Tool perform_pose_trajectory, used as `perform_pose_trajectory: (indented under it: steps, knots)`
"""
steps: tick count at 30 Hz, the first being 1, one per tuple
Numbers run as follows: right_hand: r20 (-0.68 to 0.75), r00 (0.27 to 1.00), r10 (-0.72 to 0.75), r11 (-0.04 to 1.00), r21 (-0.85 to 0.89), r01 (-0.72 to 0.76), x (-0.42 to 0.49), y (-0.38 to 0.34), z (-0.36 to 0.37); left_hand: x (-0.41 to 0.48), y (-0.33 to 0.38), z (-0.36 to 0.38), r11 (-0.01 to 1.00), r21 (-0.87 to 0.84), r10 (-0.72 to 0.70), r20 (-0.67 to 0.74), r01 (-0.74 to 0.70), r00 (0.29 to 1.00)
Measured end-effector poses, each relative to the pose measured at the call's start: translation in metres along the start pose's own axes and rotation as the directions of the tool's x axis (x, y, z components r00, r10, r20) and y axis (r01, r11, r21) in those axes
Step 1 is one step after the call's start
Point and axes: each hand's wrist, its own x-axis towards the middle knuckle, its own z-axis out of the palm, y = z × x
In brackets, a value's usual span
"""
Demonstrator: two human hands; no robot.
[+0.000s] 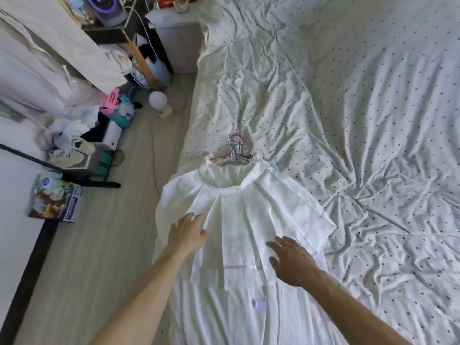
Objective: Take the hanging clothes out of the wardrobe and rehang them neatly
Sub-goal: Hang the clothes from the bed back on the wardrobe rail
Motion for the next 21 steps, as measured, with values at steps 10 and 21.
perform_pose_trajectory:
  steps: [10,21]
  knots:
    - [-0.119,0.989,0.085,0.996,0.010,-0.085,0.135,-0.007,0.023,0.202,-0.015,-0.050,1.000,-0.016,-0.027,-0.174,0.025,0.984]
    - [0.014,0.996,0.094,0.976,0.197,-0.095,0.124,0.023,0.045,0.231,-0.018,-0.046,0.996,-0.081,-0.034,-0.166,0.021,0.986]
